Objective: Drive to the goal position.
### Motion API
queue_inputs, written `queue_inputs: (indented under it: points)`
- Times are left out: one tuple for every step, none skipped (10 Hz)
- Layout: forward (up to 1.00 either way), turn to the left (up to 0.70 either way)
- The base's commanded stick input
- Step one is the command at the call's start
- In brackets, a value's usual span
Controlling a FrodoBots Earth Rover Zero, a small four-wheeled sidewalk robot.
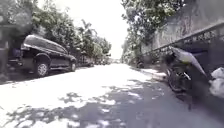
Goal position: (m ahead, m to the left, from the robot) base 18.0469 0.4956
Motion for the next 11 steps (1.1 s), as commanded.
queue_inputs:
  points:
    - [1.0, 0.0]
    - [1.0, 0.0]
    - [1.0, 0.0]
    - [1.0, -0.4]
    - [1.0, -0.4]
    - [1.0, -0.4]
    - [1.0, -0.4]
    - [1.0, -0.35]
    - [1.0, -0.09]
    - [1.0, 0.0]
    - [1.0, 0.0]
